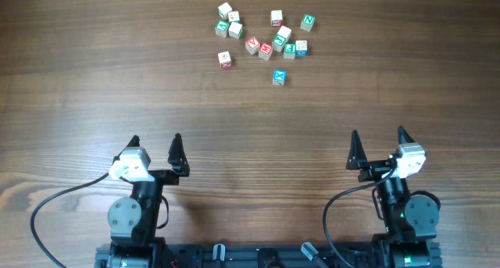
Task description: Form a circle
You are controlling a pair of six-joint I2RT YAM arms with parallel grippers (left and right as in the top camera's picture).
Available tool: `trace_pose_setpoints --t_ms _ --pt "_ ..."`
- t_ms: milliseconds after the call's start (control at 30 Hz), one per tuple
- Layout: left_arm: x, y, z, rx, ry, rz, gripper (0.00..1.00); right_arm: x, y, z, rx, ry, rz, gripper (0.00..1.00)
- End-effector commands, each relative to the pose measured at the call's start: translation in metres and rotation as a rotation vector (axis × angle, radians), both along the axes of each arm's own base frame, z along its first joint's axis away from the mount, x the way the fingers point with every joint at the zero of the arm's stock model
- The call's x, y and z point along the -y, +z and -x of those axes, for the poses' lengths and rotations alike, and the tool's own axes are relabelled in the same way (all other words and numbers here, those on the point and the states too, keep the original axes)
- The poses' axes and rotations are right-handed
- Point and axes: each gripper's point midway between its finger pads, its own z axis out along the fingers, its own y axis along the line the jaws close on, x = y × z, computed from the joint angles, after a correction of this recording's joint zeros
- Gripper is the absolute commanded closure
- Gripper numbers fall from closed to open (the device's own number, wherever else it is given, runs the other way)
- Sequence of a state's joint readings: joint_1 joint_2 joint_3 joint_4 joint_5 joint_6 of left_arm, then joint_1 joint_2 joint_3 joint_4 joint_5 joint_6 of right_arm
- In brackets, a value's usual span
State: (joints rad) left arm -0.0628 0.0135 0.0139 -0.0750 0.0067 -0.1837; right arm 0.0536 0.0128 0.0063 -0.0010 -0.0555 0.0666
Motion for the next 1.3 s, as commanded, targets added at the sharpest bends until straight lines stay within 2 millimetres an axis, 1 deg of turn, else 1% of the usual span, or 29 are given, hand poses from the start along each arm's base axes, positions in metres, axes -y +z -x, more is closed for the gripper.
trace_pose_setpoints --t_ms 0,500,533,567,667,700,733,767,800,867,900,933,1000,1067,1100,1200,1267 --pt "0.002 -0.002 0.0 0.0 -0.016 -0.018 0.0 -0.002 0.001 0.0 0.005 0.011 -0.013 0.0" --pt "0.002 -0.003 0.0 0.0 -0.016 -0.018 0.0 -0.002 0.001 0.0 0.005 0.011 -0.013 0.0" --pt "0.002 -0.002 0.0 0.0 -0.016 -0.018 0.0 -0.003 0.002 0.001 0.005 0.015 -0.033 0.0" --pt "0.002 -0.002 0.0 0.0 -0.016 -0.018 0.0 -0.014 0.003 0.002 -0.02 0.077 -0.214 0.0" --pt "0.002 -0.002 0.0 0.0 -0.016 -0.018 0.0 -0.017 0.004 0.003 -0.088 0.094 -0.66 0.0" --pt "0.002 -0.002 0.0 0.0 -0.016 -0.018 0.0 -0.009 0.004 0.002 -0.087 0.052 -0.778 0.01" --pt "0.002 -0.003 0.0 0.0 -0.016 -0.018 0.0 -0.007 0.002 0.001 -0.109 0.034 -0.91 0.0" --pt "0.002 -0.002 0.0 0.0 -0.016 -0.018 0.0 -0.011 0.004 0.002 -0.12 0.061 -0.954 0.0" --pt "0.002 -0.002 0.0 0.0 -0.016 -0.018 0.0 -0.02 0.009 0.004 -0.116 0.121 -0.9 0.01" --pt "0.002 -0.002 0.0 0.0 -0.016 -0.018 0.0 -0.042 0.015 0.01 -0.109 0.253 -0.717 0.0" --pt "0.002 -0.002 0.0 0.0 -0.016 -0.018 0.0 -0.047 0.014 0.013 -0.129 0.284 -0.703 0.0" --pt "0.002 -0.002 0.0 0.0 -0.016 -0.018 0.0 -0.048 0.015 0.014 -0.133 0.29 -0.697 0.0" --pt "0.002 -0.002 0.0 0.0 -0.016 -0.018 0.0 -0.048 0.024 0.015 -0.128 0.288 -0.663 0.0" --pt "0.002 -0.002 0.0 0.0 -0.016 -0.018 0.0 -0.047 0.041 0.018 -0.133 0.278 -0.585 0.0" --pt "0.002 -0.002 0.0 0.0 -0.016 -0.018 0.0 -0.047 0.045 0.018 -0.141 0.269 -0.568 0.0" --pt "0.002 -0.002 0.0 0.0 -0.016 -0.018 0.0 -0.045 0.054 0.01 -0.227 0.23 -0.53 0.0" --pt "0.002 -0.002 0.0 0.0 -0.016 -0.018 0.0 -0.05 0.057 0.003 -0.294 0.24 -0.535 0.0"
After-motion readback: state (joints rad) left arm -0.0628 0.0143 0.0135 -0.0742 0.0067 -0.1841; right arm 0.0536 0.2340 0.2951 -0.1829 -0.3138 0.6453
